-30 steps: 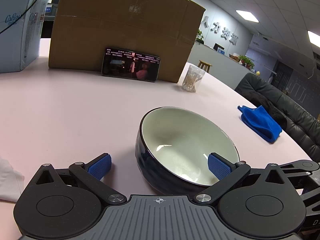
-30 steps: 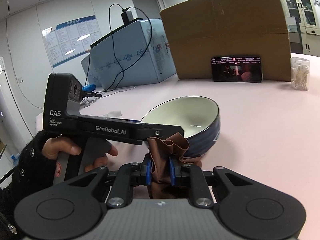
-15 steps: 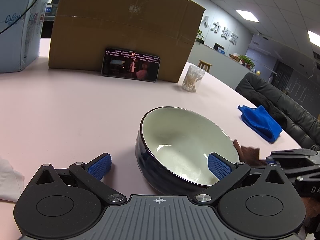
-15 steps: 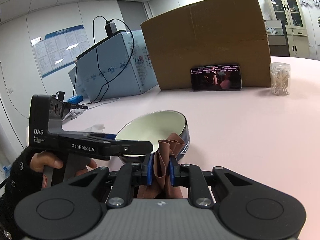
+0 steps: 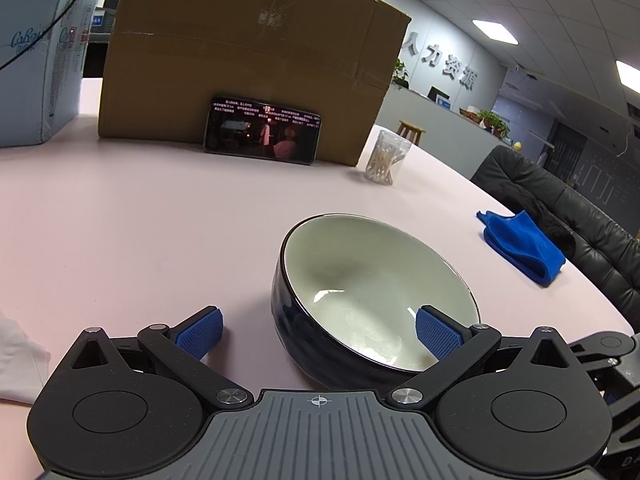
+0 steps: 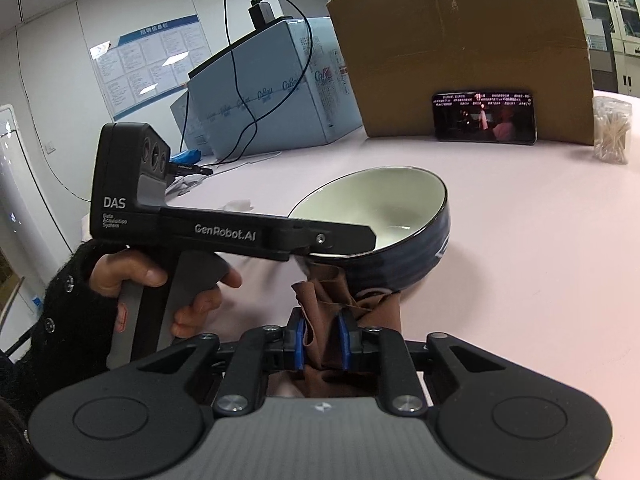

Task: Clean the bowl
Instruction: 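Rub the brown cloth along the bowl's outer wall with the right tool while the left tool holds the rim, then pass the brown cloth into the left tool while the right tool grasps the bowl rim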

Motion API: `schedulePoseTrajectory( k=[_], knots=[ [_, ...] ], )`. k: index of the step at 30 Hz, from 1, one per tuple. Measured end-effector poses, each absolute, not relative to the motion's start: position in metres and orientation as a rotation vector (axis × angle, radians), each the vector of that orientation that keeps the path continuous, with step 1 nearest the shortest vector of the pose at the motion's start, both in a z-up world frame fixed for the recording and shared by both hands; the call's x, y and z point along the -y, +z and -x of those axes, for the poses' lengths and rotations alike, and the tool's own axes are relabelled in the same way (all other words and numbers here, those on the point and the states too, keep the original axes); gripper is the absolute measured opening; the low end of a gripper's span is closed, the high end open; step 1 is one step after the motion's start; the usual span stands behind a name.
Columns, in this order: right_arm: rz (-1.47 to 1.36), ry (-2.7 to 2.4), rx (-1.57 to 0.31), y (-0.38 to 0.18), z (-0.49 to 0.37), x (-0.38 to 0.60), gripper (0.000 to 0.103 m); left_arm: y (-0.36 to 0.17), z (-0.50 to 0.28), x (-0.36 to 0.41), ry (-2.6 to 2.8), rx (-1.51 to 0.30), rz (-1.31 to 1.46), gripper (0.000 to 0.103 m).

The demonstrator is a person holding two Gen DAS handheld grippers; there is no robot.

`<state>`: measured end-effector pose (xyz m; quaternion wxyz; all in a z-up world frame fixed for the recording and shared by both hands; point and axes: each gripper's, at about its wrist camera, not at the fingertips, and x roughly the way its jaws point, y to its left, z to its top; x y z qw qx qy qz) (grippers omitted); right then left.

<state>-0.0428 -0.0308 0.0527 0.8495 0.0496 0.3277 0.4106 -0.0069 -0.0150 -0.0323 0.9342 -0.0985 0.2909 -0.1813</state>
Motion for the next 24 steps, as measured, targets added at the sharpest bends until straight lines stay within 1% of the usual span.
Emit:
schedulePoseTrajectory(
  k=[1,2,3,5,7,9,12,14,17,19,22,24],
  knots=[
    [-0.112,0.875,-0.695,0.052,0.044,0.032,0.028,-0.031,0.011,0.017,-0.362,-0.587,0.203,0.103],
    [-0.119,0.878,-0.689,0.053,0.046,0.034,0.033,-0.029,0.013,0.015,-0.358,-0.578,0.204,0.103],
    [-0.126,0.882,-0.682,0.054,0.048,0.036,0.041,-0.028,0.017,0.012,-0.352,-0.565,0.201,0.103],
    [-0.141,0.888,-0.668,0.055,0.052,0.041,0.05,-0.024,0.024,0.008,-0.342,-0.54,0.196,0.103],
    [-0.17,0.882,-0.632,0.06,0.059,0.055,0.054,-0.021,0.031,0.003,-0.331,-0.515,0.191,0.103],
    [-0.205,0.863,-0.619,0.062,0.061,0.068,0.063,-0.017,0.041,0.001,-0.333,-0.501,0.186,0.103],
    [-0.258,0.822,-0.638,0.057,0.056,0.079,0.067,-0.015,0.061,0.006,-0.363,-0.518,0.207,0.103],
    [-0.392,0.824,-0.688,0.047,0.046,0.092,0.068,-0.016,0.071,0.005,-0.384,-0.524,0.226,0.103],
    [-0.566,0.844,-0.74,0.034,0.031,0.101,0.072,-0.019,0.088,0.011,-0.414,-0.521,0.234,0.103],
    [-0.661,0.836,-0.764,0.026,0.023,0.107,0.072,-0.021,0.093,0.02,-0.441,-0.55,0.233,0.102],
    [-0.683,0.842,-0.76,0.025,0.02,0.106,0.074,-0.02,0.099,0.035,-0.499,-0.569,0.218,0.102],
    [-0.684,0.844,-0.764,0.024,0.02,0.104,0.074,-0.019,0.1,0.041,-0.534,-0.572,0.22,0.099]
  ],
)
